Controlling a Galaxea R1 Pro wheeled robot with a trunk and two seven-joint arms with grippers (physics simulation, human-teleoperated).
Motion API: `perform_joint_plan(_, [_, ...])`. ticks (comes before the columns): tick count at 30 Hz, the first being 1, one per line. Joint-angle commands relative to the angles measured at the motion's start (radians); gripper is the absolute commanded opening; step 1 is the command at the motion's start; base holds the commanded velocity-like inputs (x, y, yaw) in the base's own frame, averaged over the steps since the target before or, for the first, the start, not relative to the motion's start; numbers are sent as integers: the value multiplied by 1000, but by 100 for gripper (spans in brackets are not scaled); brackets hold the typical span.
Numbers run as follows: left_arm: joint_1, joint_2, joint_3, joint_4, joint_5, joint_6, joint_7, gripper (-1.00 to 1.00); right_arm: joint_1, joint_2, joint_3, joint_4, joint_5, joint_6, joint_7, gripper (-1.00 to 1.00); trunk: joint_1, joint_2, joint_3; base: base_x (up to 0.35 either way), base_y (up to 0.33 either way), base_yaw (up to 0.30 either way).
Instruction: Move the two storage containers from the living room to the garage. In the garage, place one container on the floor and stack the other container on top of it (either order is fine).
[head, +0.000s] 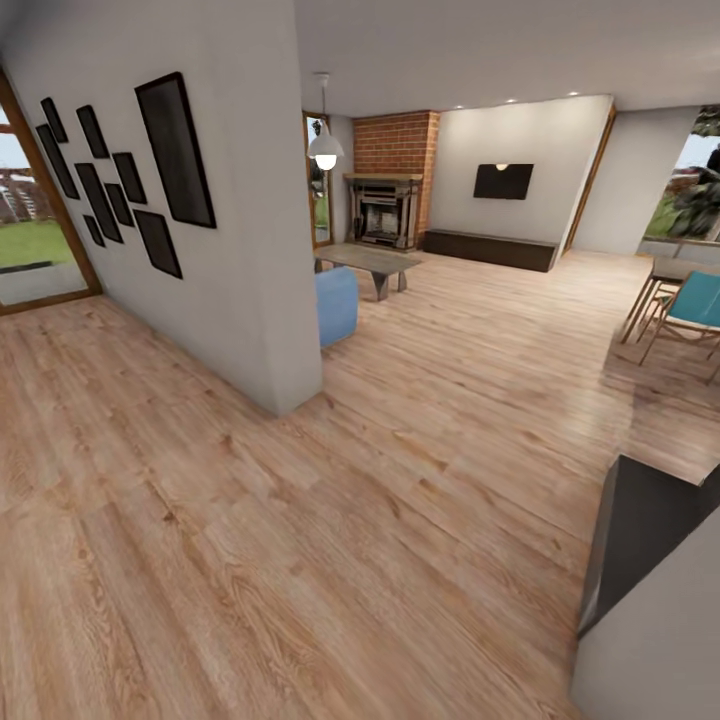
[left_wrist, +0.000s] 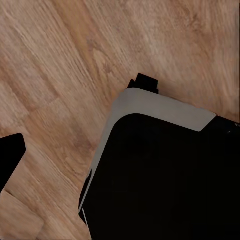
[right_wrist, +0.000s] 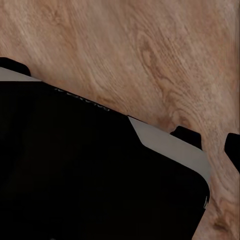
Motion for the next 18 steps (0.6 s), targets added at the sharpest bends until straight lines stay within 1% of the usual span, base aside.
perform_joint_plan(1, [-1,0,3,1,2,1,2,100,-2,0,8,4,-1,-8,1,100,1,-1,-1,339,0,0])
perform_joint_plan(4, [-1,0,3,1,2,1,2,100,-2,0,8,4,-2,-8,3,100,1,-1,-1,339,0,-6])
perform_joint_plan(7, [-1,0,3,1,2,1,2,100,-2,0,8,5,-3,-8,4,100,1,-1,-1,339,0,-91])
perform_joint_plan(11, [-1,0,3,1,2,1,2,100,-2,0,8,6,-4,-8,5,100,1,-1,-1,339,40,-228])
perform_joint_plan(18, [-1,0,3,1,2,1,2,100,-2,0,8,6,-4,-8,6,100,1,-1,-1,339,75,-280])
